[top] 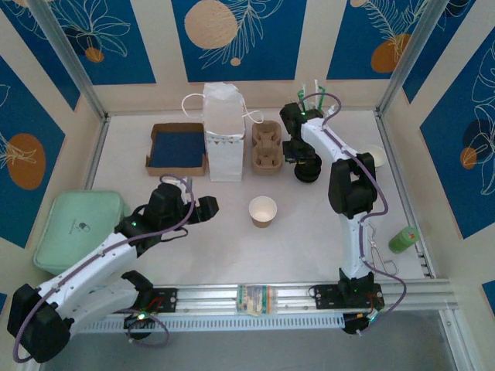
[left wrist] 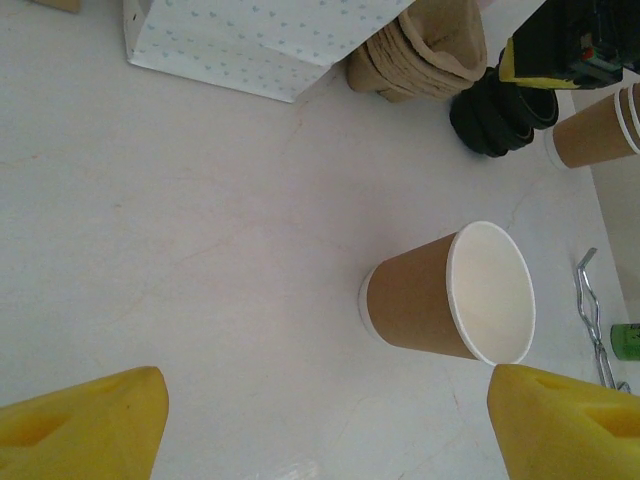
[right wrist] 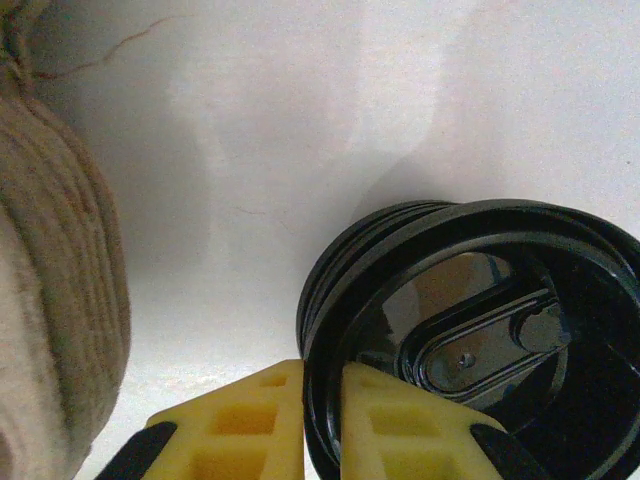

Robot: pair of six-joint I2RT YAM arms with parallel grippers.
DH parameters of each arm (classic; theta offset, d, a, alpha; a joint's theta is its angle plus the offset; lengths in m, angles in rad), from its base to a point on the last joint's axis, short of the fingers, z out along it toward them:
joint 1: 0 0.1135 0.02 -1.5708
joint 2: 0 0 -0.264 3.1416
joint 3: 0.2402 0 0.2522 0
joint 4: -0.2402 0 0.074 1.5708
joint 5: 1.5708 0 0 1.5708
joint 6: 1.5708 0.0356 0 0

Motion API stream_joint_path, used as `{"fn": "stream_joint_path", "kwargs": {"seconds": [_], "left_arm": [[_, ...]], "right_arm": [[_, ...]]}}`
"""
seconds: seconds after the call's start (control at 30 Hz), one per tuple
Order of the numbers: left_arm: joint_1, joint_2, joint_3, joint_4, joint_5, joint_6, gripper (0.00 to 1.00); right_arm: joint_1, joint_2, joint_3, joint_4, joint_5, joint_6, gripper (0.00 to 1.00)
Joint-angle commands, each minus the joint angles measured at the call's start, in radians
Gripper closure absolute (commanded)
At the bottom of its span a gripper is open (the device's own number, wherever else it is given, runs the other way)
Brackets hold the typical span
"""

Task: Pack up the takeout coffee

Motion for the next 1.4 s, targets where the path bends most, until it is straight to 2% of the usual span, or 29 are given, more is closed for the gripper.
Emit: {"fn": "stream_joint_path", "kwargs": {"seconds": [0.0,0.47,0.83,1.07,1.2,1.37], "left_arm": [[0.007,-0.017,0.006,-0.021,-0.017,0.030,0.17],[0.007,-0.008,0.053,-0.022,-0.003,0.034,0.16],[0.007,-0.002,0.144,0.008,0.060,-0.001,0.16],[0.007,0.021,0.211,0.170,0.194,-0.107,0.16],[0.007,0.043,0.280,0.236,0.240,-0.135,0.16],[0.010,0.072,0.392,0.243,0.252,-0.113,0.17]], "right_arm": [[-0.005,-0.068,0.030,-0.038,-0.063,0.007,0.86],[-0.061,-0.366,-0.040,0.046,-0.433,0.053,0.88],[-0.108,-0.563,-0.163,0.258,-0.835,0.159,0.89],[-0.131,-0.651,-0.250,0.505,-1.113,0.336,0.89],[-0.135,-0.700,-0.277,0.669,-1.209,0.461,0.89],[-0.131,-0.768,-0.343,1.006,-1.290,0.688,0.90]]}}
